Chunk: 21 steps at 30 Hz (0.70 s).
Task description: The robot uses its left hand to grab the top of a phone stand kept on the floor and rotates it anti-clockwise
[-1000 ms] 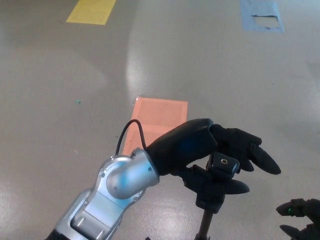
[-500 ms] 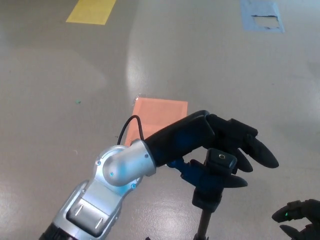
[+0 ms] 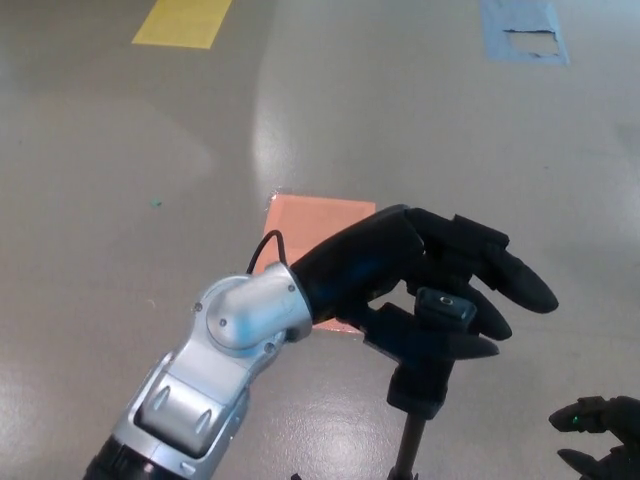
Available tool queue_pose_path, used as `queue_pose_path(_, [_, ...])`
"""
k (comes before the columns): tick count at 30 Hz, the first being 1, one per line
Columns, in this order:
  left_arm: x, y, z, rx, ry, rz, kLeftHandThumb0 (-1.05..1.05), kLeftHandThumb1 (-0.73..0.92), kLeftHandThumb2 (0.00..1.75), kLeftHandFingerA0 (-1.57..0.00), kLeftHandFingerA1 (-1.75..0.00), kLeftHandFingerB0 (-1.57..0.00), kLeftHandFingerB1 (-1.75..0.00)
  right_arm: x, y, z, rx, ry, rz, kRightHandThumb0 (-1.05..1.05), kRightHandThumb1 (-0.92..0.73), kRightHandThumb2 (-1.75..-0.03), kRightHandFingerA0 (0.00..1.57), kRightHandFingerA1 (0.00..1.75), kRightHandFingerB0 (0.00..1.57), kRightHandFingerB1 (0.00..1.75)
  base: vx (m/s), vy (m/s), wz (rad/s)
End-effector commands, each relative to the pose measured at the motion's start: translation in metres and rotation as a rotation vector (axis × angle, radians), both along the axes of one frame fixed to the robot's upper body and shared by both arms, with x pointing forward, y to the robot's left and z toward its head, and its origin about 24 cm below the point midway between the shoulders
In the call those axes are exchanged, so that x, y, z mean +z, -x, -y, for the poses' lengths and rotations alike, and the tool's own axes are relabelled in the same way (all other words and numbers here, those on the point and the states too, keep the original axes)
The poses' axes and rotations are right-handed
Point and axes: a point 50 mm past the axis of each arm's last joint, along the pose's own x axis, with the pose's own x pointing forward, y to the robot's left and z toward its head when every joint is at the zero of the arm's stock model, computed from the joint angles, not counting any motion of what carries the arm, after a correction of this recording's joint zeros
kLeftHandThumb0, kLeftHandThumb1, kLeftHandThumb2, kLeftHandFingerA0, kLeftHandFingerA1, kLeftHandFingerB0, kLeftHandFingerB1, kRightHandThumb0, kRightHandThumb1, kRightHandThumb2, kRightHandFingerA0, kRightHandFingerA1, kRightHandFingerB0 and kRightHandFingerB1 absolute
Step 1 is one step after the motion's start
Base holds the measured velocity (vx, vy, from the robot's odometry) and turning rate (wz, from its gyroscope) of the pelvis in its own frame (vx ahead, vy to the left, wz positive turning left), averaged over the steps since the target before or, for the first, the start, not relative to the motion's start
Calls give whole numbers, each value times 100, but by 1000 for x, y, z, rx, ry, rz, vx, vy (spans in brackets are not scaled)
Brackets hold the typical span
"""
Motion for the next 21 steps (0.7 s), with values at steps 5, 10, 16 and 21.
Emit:
queue_pose_path(5, [-13, -15, 2, -69, 121, -643, -26, 55, 57, -100, -50, -83, -46, 16, -14, 4, -24, 8, 40, -62, -66, -90, 44, 51, 7, 34, 0, 0, 0])
queue_pose_path(10, [-13, -17, 2, -65, 132, -683, -25, 55, 57, -99, -50, -82, -46, 17, -16, 3, -37, 0, 42, -55, -77, -64, 52, 40, 12, 23, 0, 0, 0])
queue_pose_path(16, [-13, -19, 3, -55, 127, -701, -27, 56, 58, -99, -50, -82, -46, 18, -18, 3, -44, -9, 43, -62, -65, -88, 45, 52, 8, 34, 0, 0, 0])
queue_pose_path(21, [-10, -21, 4, -64, 126, -712, -27, 56, 57, -99, -51, -82, -47, 20, -20, 3, -38, -2, 51, -62, -66, -89, 45, 52, 7, 35, 0, 0, 0])
